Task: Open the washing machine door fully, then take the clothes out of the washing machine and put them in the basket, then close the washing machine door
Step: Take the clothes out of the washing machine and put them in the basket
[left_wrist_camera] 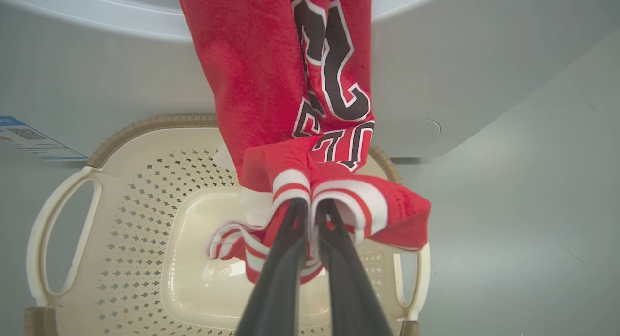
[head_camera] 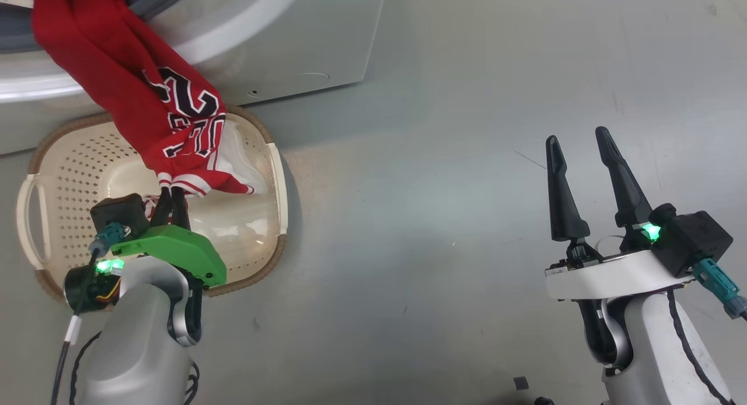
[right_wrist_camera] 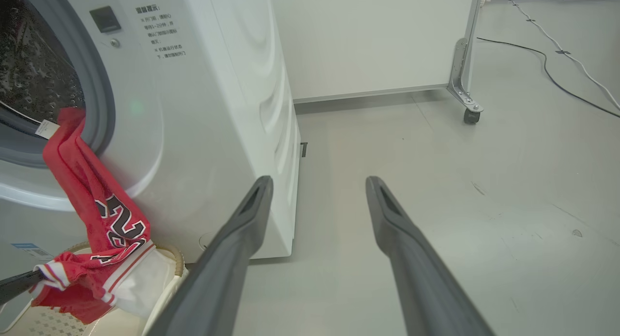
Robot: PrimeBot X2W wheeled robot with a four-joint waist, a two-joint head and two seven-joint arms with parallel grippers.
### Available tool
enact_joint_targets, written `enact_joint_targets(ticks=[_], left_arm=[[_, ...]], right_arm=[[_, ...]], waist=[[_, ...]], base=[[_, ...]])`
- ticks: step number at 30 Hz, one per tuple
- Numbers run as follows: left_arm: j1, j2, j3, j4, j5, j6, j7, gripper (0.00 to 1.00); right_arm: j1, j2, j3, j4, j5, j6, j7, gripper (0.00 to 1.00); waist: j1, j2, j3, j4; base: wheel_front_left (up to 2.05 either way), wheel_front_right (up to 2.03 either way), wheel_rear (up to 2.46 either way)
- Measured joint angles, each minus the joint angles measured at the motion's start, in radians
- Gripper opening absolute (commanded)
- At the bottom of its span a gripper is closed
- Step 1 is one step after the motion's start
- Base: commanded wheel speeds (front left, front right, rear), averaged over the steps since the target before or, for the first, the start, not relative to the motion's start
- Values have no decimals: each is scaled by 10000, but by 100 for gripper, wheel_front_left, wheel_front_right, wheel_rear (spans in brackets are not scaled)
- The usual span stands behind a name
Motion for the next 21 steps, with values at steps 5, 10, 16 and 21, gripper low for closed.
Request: enact_joint_targets(ticks=[5,10,16,21], left_arm=[[-425,8,94,686,-52,29,42,0],[-667,-12,79,1195,-71,29,228,43],[-952,-6,157,1722,-171,27,242,100],[-1175,61,174,2056,-165,25,-84,100]], right_arm=[[-246,0,27,100,90,2,0,100],[-268,-4,15,173,127,23,0,100],[-331,-2,56,255,209,44,0,100],[-502,-2,71,339,290,82,0,100]], waist=[[0,0,307,-315],[0,0,442,-473],[0,0,527,-570],[0,0,543,-608]], base=[[0,0,0],[0,0,0],[0,0,0],[0,0,0]])
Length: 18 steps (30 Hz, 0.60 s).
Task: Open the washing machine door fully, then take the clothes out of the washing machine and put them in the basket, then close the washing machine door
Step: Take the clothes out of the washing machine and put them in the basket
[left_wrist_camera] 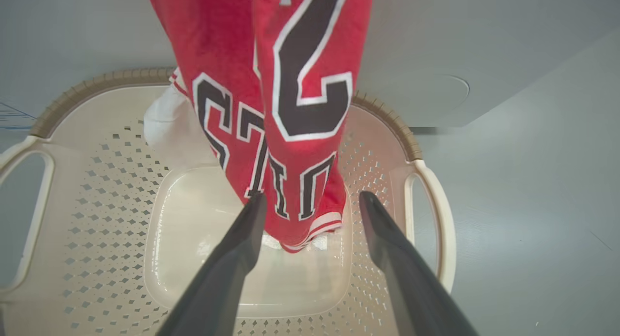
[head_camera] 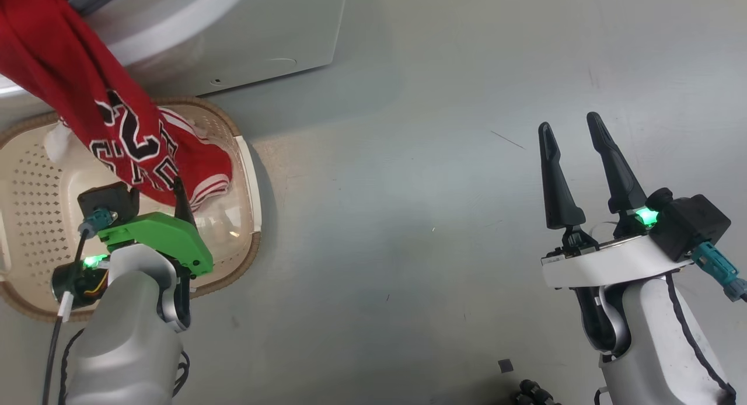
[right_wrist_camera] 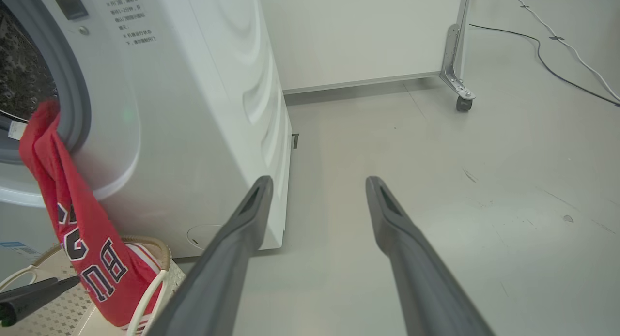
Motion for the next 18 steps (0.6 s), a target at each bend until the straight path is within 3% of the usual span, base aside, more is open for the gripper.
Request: enact_joint_targets(ticks=[18], left_arm=[[33,-73,-238,8,280,-234,-786,100]], right_arm=[[22,-6,-232,422,-134,2,0,100]], waist=[[0,0,-756,434]], base=[[0,0,0]])
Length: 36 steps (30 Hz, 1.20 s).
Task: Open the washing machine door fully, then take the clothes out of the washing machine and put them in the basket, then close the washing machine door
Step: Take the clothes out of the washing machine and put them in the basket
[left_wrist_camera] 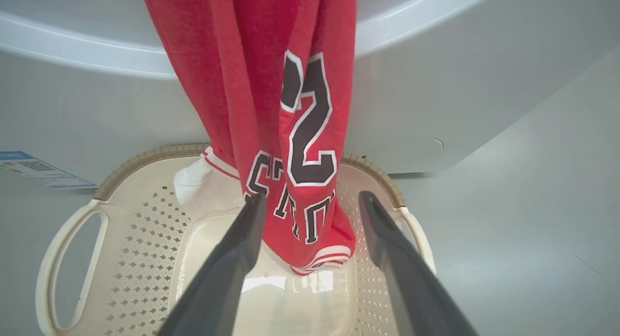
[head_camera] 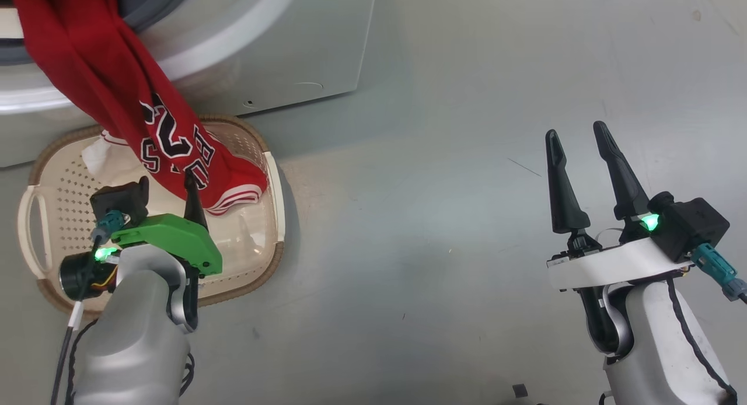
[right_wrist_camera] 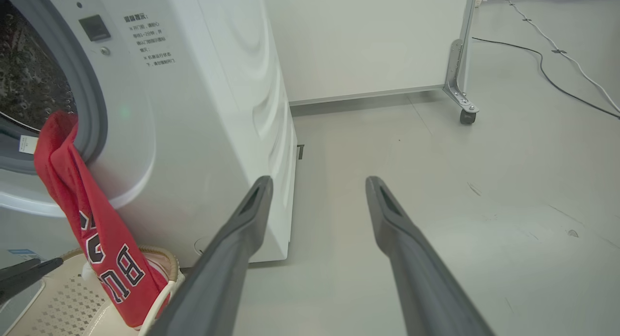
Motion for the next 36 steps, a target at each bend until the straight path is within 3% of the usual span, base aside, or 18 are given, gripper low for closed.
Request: enact_joint_targets(ticks=[4,11,22,36], left_arm=[[91,-25,-196,-397,207,-44,0,100],[348,-44,-180,-2282,763,-40,0,100],[1808,-42,-738,-4146,1085,-12,-2,100],[3673,-25,-1371,-5108,1285,109,-29,100]], right_arm=[[34,-2,-59,132,-94,0,0,100],[290,-6,-192,351,-226,0,0,100],[759,-6,-345,782,-426,0,0,100],[1600,-2,-305,1016,-426,0,0,100]], waist=[[0,0,-252,185],[0,0,-715,546],[0,0,-1586,1005],[0,0,-2809,1515]], base=[[0,0,0],[0,0,0],[0,0,0],[0,0,0]])
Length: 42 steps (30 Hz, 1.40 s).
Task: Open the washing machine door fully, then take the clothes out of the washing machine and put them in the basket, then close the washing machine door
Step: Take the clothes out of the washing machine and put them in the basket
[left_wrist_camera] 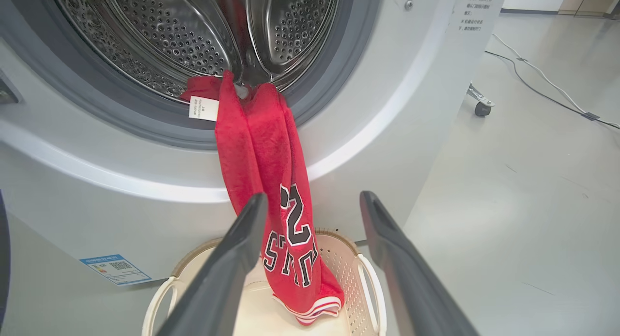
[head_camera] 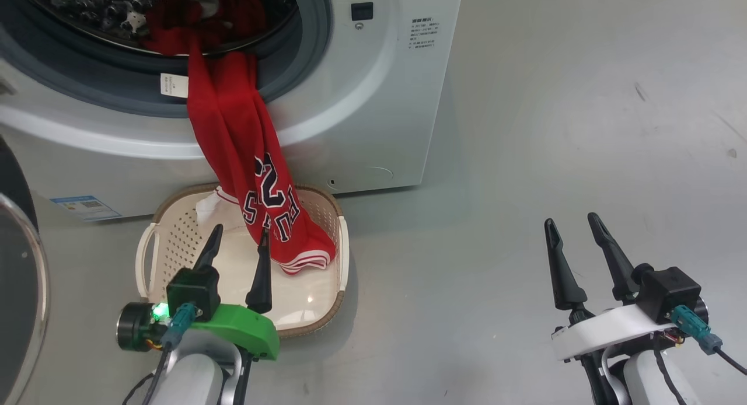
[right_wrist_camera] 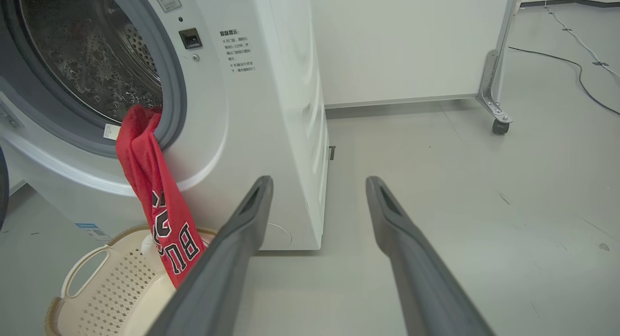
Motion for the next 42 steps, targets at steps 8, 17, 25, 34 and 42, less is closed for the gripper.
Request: enact_joint_targets(ticks=[8,17,25,34,42], left_arm=[[664,19,-13,-320,150,82,0,100],[1043,27,92,-746,215,100,0,100],[1171,31,65,-934,313,130,0,100],[1268,31,29,-1039,414,173,0,100],[1273,35,-13,-1122,412,173,0,100]], right_arm=[[345,4,153,38,4,-17,0,100],[495,4,245,27,15,-111,0,100],[508,4,293,-8,15,-115,0,100],[515,4,359,-61,15,-201,0,100],[516,2,477,-159,15,-203,0,100]], waist=[[0,0,-535,165],[0,0,-736,276],[0,0,-763,270],[0,0,-755,241],[0,0,-618,192]], base=[[0,0,0],[0,0,0],[0,0,0],[0,0,0],[0,0,0]])
